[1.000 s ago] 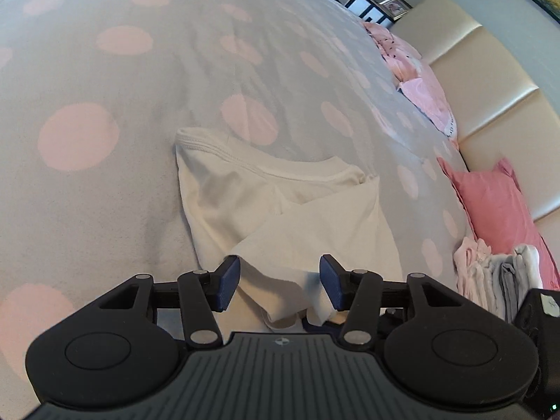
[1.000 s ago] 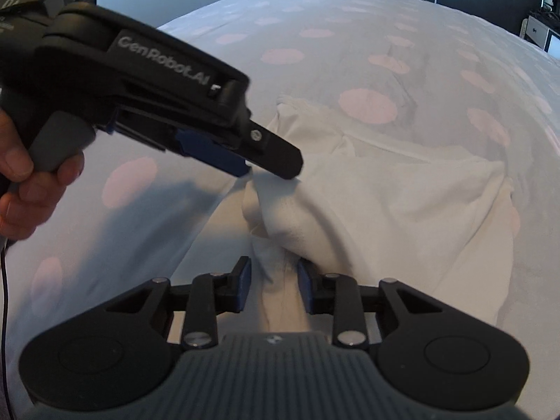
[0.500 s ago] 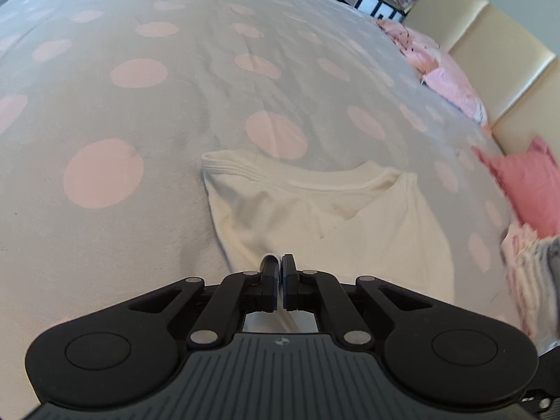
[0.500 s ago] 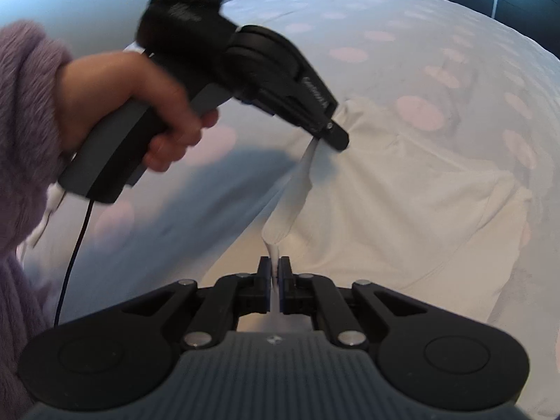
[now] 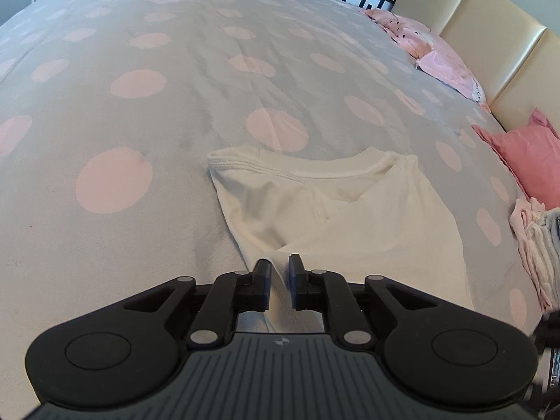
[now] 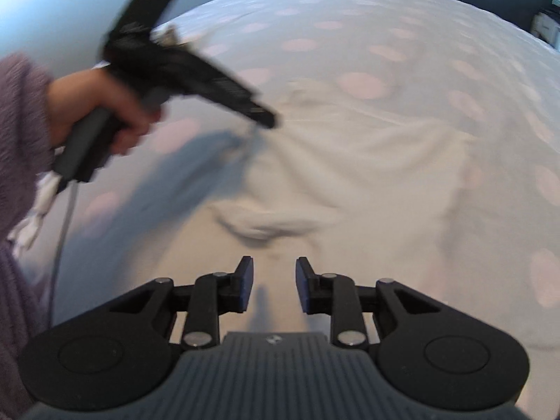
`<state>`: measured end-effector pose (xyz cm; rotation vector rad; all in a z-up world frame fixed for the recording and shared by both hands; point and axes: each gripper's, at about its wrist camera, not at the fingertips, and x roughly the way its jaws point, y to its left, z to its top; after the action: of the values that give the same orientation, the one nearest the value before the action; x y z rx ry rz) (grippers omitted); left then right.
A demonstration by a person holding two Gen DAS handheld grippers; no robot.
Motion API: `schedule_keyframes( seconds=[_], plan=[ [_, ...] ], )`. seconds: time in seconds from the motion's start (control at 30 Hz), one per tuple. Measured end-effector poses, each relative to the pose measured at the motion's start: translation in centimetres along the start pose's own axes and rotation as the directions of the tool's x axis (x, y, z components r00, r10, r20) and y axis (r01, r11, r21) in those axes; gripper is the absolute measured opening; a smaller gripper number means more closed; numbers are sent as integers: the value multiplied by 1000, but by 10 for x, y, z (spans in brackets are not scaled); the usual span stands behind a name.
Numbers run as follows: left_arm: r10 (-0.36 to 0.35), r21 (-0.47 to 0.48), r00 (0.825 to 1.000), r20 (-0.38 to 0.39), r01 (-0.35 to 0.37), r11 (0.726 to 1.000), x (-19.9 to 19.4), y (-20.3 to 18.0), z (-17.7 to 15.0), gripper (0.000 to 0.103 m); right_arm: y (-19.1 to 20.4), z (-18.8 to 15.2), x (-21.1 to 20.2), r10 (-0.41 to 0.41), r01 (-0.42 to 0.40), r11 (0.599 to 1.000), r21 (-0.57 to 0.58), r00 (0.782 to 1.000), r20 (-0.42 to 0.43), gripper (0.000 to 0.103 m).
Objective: Fold clothes
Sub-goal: 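Release the collar and grasp the hem with both tools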
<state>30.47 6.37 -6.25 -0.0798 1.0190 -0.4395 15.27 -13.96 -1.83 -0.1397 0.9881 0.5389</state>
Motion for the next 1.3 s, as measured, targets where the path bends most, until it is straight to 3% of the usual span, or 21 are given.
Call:
schedule_keyframes(
  seconds=[0.03,0.1,0.17,0.27,0.33,0.4,0.53,0.67,0.83,0.97,1.03,1.07,1.13,1.23,1.3],
  plan=[
    [7,3,1000,-1,-7,1000,-3,-1,-1,16,-11,-2,-1,-35,35,999,29,999,4,30],
    [28,22,1000,5,-28,999,-9,-4,-3,35,-33,-8,-3,-92,91,992,92,996,9,30],
    [37,32,999,5,-37,999,-16,-4,-7,45,-48,-16,-6,-101,98,983,155,995,11,30],
    [9,12,1000,-26,-9,1000,-23,-1,-17,45,-57,-24,-8,-83,78,978,193,996,18,32],
    [-20,-11,998,-60,20,1000,-27,1,-29,45,-54,-28,-5,-52,49,979,197,999,9,44],
    [-52,-18,995,-90,50,999,-34,-1,-45,45,-50,-35,-3,-26,27,982,188,1000,-8,47],
    [-125,-27,984,-129,123,992,-51,-10,-85,45,-47,-56,-10,-19,25,982,190,999,-33,47],
    [-186,-46,969,-161,180,982,-65,-26,-125,45,-55,-80,-16,28,-15,959,282,999,-44,45],
    [-212,-97,961,-177,197,976,-72,-38,-166,44,-61,-114,-24,100,-73,909,411,994,-46,32],
    [-153,-72,978,-143,144,987,-76,-46,-187,37,-54,-140,-28,144,-106,881,461,988,-48,16],
    [-124,-79,986,-114,116,990,-79,-46,-192,20,-50,-149,-30,136,-102,877,469,990,-40,4],
    [-121,-90,988,-98,112,990,-81,-44,-195,4,-49,-151,-32,122,-92,875,475,992,-34,3],
    [-93,-121,993,-71,84,989,-86,-37,-201,1,-47,-154,-37,84,-61,876,478,996,-29,1],
    [21,-100,999,-48,-26,995,-96,-30,-207,0,-46,-158,-43,21,-3,891,453,999,-33,0],
    [-6,-138,999,-46,-1,990,-101,-21,-210,0,-48,-161,-44,30,-14,888,461,999,-28,1]
  ],
)
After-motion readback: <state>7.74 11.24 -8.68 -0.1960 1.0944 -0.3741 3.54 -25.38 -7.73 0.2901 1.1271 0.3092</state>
